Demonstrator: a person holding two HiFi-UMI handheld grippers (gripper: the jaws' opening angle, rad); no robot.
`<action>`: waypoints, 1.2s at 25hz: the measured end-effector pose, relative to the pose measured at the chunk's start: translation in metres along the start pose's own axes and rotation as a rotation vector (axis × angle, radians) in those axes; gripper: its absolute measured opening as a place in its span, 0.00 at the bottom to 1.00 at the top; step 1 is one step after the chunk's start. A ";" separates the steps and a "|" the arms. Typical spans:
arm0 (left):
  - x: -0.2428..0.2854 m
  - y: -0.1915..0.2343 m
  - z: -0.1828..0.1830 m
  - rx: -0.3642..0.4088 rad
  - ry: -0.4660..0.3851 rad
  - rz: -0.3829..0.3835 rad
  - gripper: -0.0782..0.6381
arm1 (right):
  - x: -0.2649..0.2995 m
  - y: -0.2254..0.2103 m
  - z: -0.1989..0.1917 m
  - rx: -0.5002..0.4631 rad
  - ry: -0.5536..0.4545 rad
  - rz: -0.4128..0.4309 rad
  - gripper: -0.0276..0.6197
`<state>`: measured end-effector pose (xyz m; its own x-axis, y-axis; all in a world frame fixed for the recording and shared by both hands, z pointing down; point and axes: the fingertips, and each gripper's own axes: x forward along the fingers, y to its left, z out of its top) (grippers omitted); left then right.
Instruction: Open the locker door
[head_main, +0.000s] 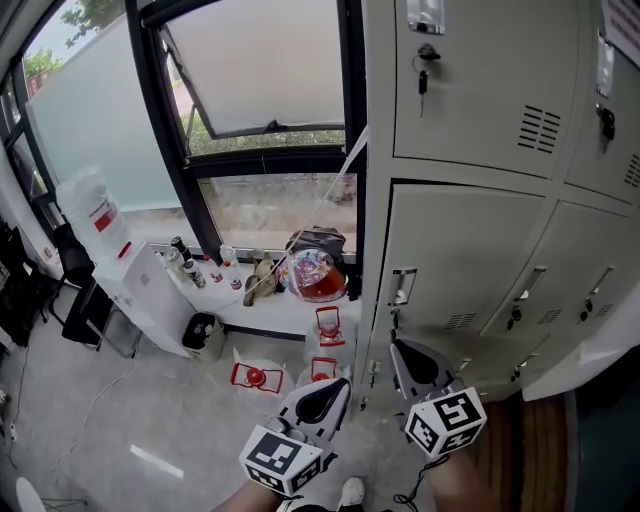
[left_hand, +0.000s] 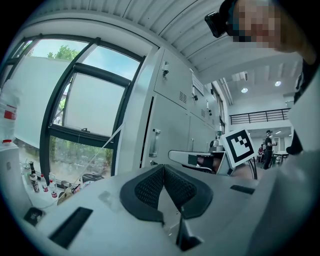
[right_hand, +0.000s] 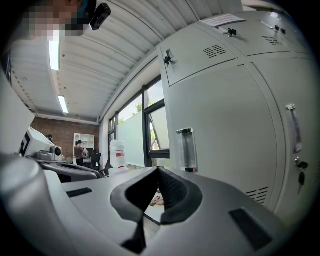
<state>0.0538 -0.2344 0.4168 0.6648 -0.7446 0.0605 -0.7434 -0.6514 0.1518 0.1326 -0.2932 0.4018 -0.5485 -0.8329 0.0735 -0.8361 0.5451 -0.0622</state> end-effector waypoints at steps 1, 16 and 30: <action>0.001 0.001 0.001 0.001 -0.001 -0.001 0.13 | 0.002 -0.001 0.000 -0.001 0.002 -0.003 0.13; 0.006 0.041 0.019 0.032 0.017 -0.127 0.13 | 0.047 -0.022 0.016 -0.043 -0.004 -0.236 0.28; 0.020 0.078 0.029 0.037 0.021 -0.292 0.13 | 0.079 -0.052 0.016 -0.088 0.033 -0.531 0.42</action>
<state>0.0072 -0.3043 0.4015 0.8520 -0.5221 0.0397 -0.5224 -0.8427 0.1298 0.1324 -0.3888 0.3949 -0.0490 -0.9934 0.1036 -0.9955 0.0570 0.0759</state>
